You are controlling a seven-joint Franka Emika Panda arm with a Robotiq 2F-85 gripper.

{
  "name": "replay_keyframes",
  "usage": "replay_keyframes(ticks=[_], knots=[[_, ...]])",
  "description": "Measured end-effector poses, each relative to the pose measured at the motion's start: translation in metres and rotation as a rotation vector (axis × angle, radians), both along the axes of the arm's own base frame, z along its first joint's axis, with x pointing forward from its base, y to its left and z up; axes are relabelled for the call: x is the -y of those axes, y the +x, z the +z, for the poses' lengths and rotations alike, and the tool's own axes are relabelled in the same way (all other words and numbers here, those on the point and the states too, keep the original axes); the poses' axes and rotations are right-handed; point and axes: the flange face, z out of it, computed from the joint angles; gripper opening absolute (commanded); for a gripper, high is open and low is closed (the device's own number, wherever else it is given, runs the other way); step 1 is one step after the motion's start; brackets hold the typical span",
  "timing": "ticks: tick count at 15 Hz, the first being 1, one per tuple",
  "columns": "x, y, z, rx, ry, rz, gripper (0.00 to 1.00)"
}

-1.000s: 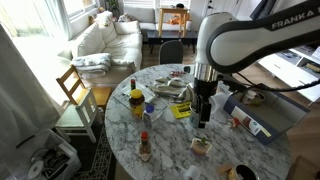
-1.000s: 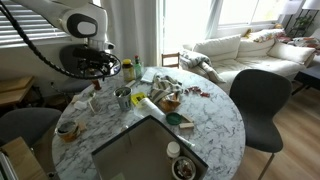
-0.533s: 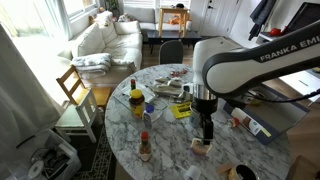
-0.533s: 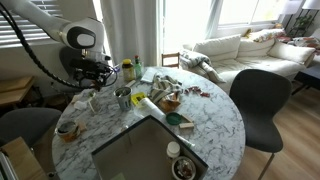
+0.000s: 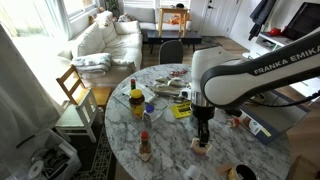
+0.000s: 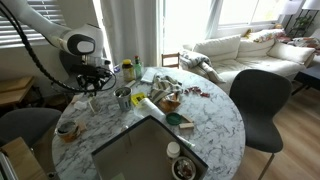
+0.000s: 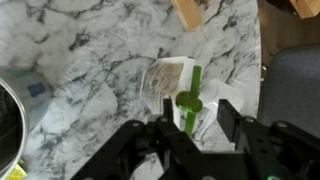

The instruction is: Remove the clear cup from the box and remove the silver cup from the clear cup then put the two packets on the table inside the silver cup.

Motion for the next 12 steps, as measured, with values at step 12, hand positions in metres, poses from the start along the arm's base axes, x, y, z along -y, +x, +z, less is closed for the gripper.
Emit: replay_keyframes(ticks=[12], knots=[[0.022,0.004,0.082,0.064,-0.088,0.001,0.01]])
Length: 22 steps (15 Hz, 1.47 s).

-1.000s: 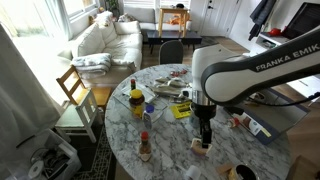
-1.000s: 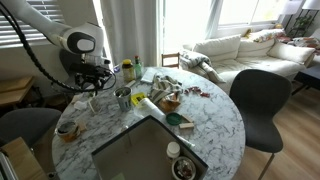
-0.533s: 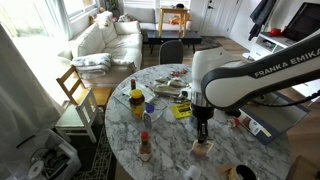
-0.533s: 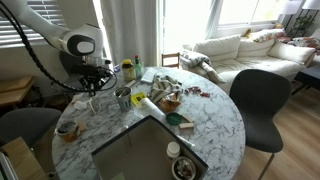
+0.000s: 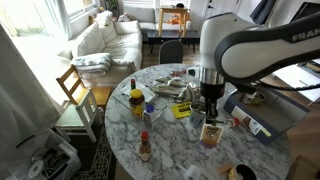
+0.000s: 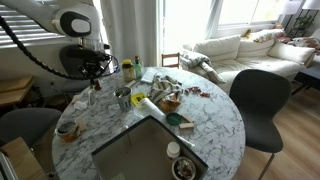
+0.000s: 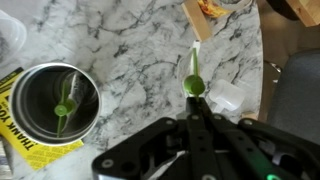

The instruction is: Remove the clear cup from the box and remove the silver cup from the clear cup then put the two packets on the table inside the silver cup.

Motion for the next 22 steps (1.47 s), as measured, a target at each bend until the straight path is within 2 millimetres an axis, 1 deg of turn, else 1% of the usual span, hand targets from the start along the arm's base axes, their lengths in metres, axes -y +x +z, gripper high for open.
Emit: replay_keyframes(ticks=[3,5,7,8,9,11,17,19,22], knots=[[0.016,0.004,0.056,0.041,-0.071,0.017,0.01],[0.032,0.011,0.089,0.097,-0.131,0.015,0.01],[0.048,0.021,0.111,0.149,-0.185,0.005,0.01],[0.055,0.026,0.117,0.165,-0.201,-0.002,0.01],[0.060,0.030,0.120,0.176,-0.211,-0.011,0.01],[0.066,0.038,0.115,0.192,-0.221,-0.028,0.01],[0.073,0.066,0.078,0.249,-0.216,-0.074,0.01],[0.077,0.071,0.068,0.258,-0.214,-0.083,0.01],[0.081,0.074,0.056,0.244,-0.214,-0.090,0.01]])
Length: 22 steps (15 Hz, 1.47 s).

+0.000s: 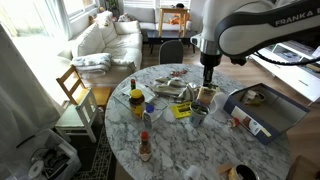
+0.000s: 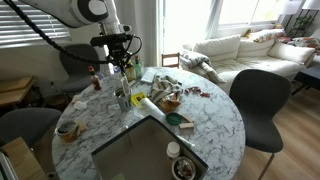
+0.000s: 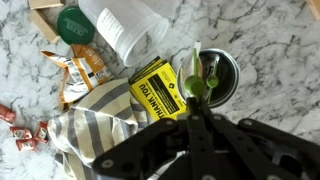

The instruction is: Remove the clear cup from the box and remove the silver cup from the clear cup then put the two packets on the table inside the silver cup.

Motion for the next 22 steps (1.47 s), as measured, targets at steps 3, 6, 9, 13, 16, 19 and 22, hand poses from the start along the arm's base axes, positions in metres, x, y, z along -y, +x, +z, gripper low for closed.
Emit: replay_keyframes(ticks=[3,6,9,13,16,19,22], knots=[[0.000,0.001,-0.004,-0.007,0.001,-0.001,0.01],[-0.001,0.001,-0.004,-0.007,0.005,-0.001,0.01],[-0.009,0.000,-0.004,-0.008,0.016,0.007,0.01],[-0.022,0.001,-0.013,-0.022,0.023,0.028,0.01],[-0.027,0.003,-0.028,-0.048,0.024,0.034,0.01],[-0.027,0.008,-0.038,-0.059,0.025,0.035,0.01],[-0.026,0.012,-0.052,-0.079,0.025,0.031,0.01]])
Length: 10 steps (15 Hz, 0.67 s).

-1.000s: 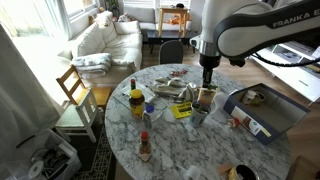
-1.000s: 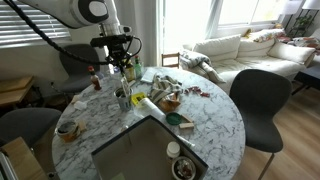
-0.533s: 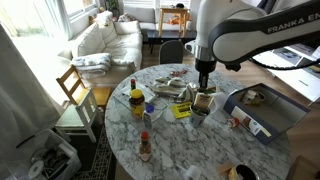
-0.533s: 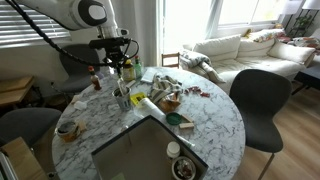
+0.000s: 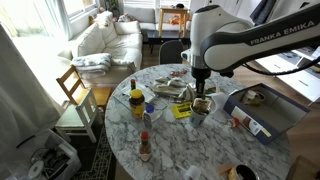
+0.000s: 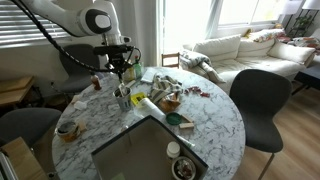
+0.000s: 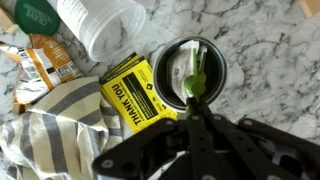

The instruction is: Remove the clear cup from the box and remove the silver cup from the clear cup then put the two packets on the table inside the silver cup.

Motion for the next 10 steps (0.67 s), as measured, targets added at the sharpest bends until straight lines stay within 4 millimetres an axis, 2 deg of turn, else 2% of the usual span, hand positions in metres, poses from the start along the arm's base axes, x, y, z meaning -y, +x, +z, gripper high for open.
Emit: replay_keyframes(ticks=[5,10], knots=[[0.002,0.005,-0.029,-0.008,0.024,-0.024,0.01],[0.005,0.008,-0.046,-0.002,0.059,-0.050,0.01]])
